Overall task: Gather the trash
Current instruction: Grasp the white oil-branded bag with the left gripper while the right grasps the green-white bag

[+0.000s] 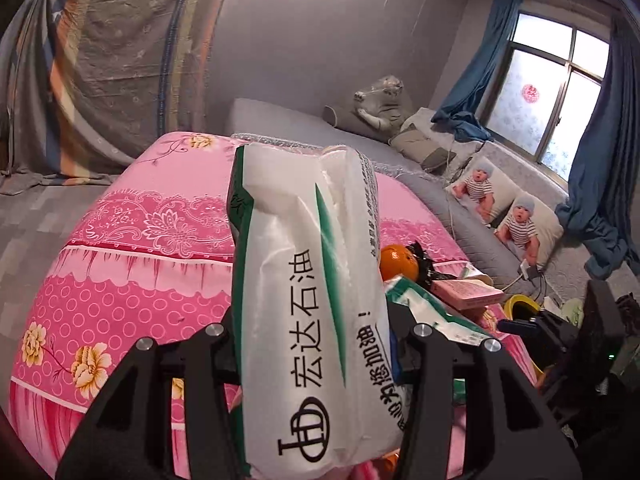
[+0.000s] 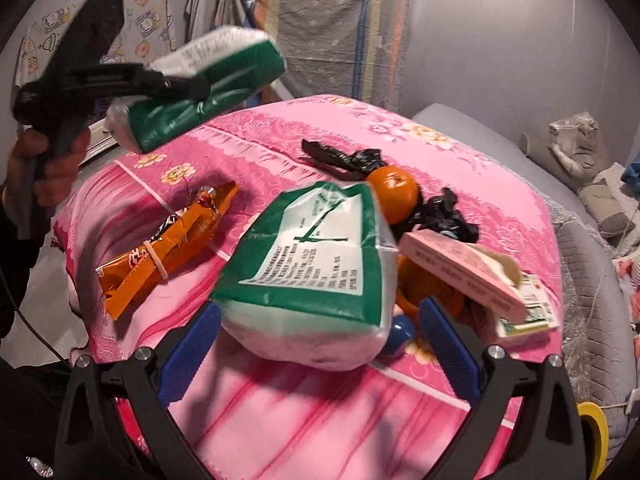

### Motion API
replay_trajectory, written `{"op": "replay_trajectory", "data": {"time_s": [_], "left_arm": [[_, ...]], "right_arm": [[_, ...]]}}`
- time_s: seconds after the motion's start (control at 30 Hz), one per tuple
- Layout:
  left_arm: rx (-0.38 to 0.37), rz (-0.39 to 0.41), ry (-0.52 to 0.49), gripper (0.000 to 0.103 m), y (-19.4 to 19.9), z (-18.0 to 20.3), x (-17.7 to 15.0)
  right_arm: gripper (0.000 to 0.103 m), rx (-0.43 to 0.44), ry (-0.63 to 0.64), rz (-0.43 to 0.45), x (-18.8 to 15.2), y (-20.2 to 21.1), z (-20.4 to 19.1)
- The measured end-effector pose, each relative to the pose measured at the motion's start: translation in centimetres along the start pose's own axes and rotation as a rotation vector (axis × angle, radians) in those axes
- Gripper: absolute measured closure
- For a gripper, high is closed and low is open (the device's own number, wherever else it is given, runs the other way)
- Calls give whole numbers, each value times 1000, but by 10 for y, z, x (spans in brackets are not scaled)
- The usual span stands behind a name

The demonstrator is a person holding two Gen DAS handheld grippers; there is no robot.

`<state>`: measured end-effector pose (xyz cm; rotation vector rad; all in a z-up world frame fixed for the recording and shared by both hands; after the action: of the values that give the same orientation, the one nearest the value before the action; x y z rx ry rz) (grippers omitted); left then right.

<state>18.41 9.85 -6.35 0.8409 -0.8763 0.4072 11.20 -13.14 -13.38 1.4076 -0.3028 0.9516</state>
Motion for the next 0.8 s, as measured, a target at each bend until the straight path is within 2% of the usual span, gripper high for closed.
{"op": "replay_trajectory", "data": {"time_s": [0.17,0.43,0.6,0.67,0.7,0.8], "left_arm": [[-19,1,7,57,4,5,-3],[-28,10,6,56,4,5,-3],[-26,15,19,56,3,4,-3],[-22,22,22,56,5,6,-3],[-18,27,20,56,7,7,-3],[-8,31,9,56,10,12,-3]], "right_arm": [[8,67,35,-48,3,-10,-9],[8,40,36,-76,9,-33,-18],[8,-20,69,-80,11,-43,-28],[19,13,28,-70,11,-43,-24],[28,31,13,-73,13,-42,-21],[45,41,-3,-68,14,-36,-17]]}}
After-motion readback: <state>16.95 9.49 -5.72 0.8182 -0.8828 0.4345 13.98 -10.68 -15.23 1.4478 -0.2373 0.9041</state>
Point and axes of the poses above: each gripper's, at about its wrist camera, not at the fingertips, and y roughly against the way its jaws point, z to its right, x to its top, the point moved 2 cm from there along -y, roughly the way its jaws point, and after that the axes turned 6 degrees about -x, right-handed, at the moved point
